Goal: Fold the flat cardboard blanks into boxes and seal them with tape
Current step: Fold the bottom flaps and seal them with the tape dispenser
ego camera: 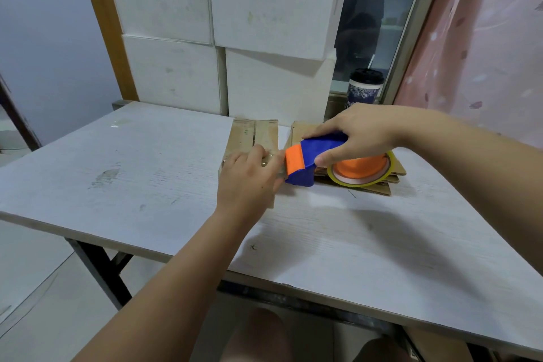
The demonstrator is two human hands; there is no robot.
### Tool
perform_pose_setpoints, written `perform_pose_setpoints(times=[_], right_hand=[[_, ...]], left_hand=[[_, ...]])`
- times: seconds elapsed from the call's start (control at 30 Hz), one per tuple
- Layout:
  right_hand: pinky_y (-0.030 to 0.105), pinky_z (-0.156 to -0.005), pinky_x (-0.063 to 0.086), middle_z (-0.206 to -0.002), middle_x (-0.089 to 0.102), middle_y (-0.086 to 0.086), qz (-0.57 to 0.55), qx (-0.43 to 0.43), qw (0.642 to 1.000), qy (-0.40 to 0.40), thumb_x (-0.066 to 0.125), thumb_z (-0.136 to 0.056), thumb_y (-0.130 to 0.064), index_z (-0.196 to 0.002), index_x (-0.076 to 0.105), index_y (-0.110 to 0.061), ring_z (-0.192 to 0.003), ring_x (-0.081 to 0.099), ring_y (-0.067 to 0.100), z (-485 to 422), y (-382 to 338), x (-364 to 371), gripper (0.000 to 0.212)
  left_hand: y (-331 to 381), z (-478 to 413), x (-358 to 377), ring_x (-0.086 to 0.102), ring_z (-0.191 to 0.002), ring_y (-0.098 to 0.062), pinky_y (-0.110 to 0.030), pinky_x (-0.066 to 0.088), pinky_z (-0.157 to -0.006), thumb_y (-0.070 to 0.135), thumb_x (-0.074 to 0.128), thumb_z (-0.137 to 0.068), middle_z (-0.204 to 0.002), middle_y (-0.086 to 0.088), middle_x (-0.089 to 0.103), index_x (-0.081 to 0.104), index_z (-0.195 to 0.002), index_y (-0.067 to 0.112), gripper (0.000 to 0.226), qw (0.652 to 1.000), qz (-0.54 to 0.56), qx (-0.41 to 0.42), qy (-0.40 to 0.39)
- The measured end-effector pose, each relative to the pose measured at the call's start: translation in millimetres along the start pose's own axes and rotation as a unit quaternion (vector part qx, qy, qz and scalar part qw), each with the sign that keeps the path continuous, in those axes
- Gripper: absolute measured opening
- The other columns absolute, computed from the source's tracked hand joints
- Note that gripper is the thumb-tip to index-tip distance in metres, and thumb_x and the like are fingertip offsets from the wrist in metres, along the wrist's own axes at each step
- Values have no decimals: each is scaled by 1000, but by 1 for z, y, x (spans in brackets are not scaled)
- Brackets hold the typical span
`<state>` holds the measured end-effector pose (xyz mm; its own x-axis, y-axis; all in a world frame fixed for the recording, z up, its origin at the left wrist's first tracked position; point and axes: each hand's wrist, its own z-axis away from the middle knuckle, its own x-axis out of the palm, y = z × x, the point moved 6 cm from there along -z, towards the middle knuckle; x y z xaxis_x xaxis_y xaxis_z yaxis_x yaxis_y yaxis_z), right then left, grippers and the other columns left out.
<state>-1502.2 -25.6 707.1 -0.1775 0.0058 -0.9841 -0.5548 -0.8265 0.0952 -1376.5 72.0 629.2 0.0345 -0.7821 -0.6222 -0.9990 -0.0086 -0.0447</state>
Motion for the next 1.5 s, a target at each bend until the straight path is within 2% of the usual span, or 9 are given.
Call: perform_pose_setpoints(times=[0.27, 0.4, 0.53, 0.7, 0.87, 1.03, 1.2, 1.3, 1.5], right_hand=[[26, -72, 37, -96, 55, -18, 21, 10, 1000, -19, 51, -76, -74, -131, 53, -44, -81, 50, 5, -18, -14, -15, 62], [27, -76, 43, -101, 64, -17, -3, 18, 999, -43, 52, -70, -76, -122, 61, -44, -84, 52, 3, -27, -15, -18, 62], [23, -67, 41, -93, 62, -21, -1, 30, 998, -52, 56, -70, -75, -117, 64, -42, -82, 53, 4, -36, -13, -20, 58], [24, -69, 41, -95, 62, -18, -27, 49, 993, -106, 58, -71, -74, -116, 65, -38, -88, 55, 7, -46, -11, -15, 59], [36, -91, 52, -103, 69, -7, -38, 74, 979, -184, 61, -66, -75, -115, 67, -30, -98, 62, 15, -48, -6, 1, 67], [37, -94, 52, -105, 71, 5, -141, 68, 963, -218, 63, -65, -74, -120, 66, -18, -99, 66, 24, -37, 5, 22, 78], [25, -68, 45, -81, 57, 8, -406, 82, 868, -274, 60, -73, -55, -135, 42, 10, -70, 52, 15, -11, 22, 59, 91], [22, -56, 44, -68, 54, 1, -484, 83, 829, -266, 68, -80, -45, -134, 39, 10, -57, 49, 8, -2, 22, 81, 82], [26, -57, 42, -70, 62, 8, -704, 104, 652, -261, 94, -41, -48, -97, 53, -3, -57, 49, 15, 11, 16, 126, 82]], left_hand=[[3, 6, 5, 60, -64, -24, -36, 49, -72, 36, 79, -70, -83, -7, 64, 67, -116, 18, 51, 997, -26, 5, 72], [6, 6, 2, 57, -61, -20, -34, 46, -67, 39, 78, -72, -83, -2, 66, 71, -109, 19, 43, 991, -27, 14, 133], [6, 6, 0, 60, -65, -18, -33, 47, -67, 41, 75, -74, -85, 0, 68, 73, -104, 18, 38, 987, -11, 29, 156], [2, 2, -1, 60, -65, -21, -37, 46, -71, 44, 62, -77, -88, -2, 68, 73, -103, 16, 40, 995, 44, 10, 84], [3, 0, 4, 61, -75, -25, -41, 43, -76, 55, 76, -63, -92, -6, 64, 74, -94, 22, 45, 998, 53, 26, -9], [5, 1, 2, 62, -75, -26, -44, 44, -79, 51, 83, -56, -92, -7, 65, 76, -86, 25, 41, 995, 72, 28, -63], [-5, -2, -6, 64, -85, -28, -45, 39, -82, 48, 80, -57, -97, -12, 65, 77, -83, 22, 37, 979, 170, 32, -107], [-9, -4, -11, 63, -91, -32, -43, 34, -84, 47, 77, -60, -102, -13, 65, 77, -88, 18, 40, 972, 191, 34, -129], [-16, -10, -9, 57, -95, -17, -31, 29, -86, 57, 66, -69, -102, 5, 63, 68, -107, 18, 54, 965, 228, -18, -127]])
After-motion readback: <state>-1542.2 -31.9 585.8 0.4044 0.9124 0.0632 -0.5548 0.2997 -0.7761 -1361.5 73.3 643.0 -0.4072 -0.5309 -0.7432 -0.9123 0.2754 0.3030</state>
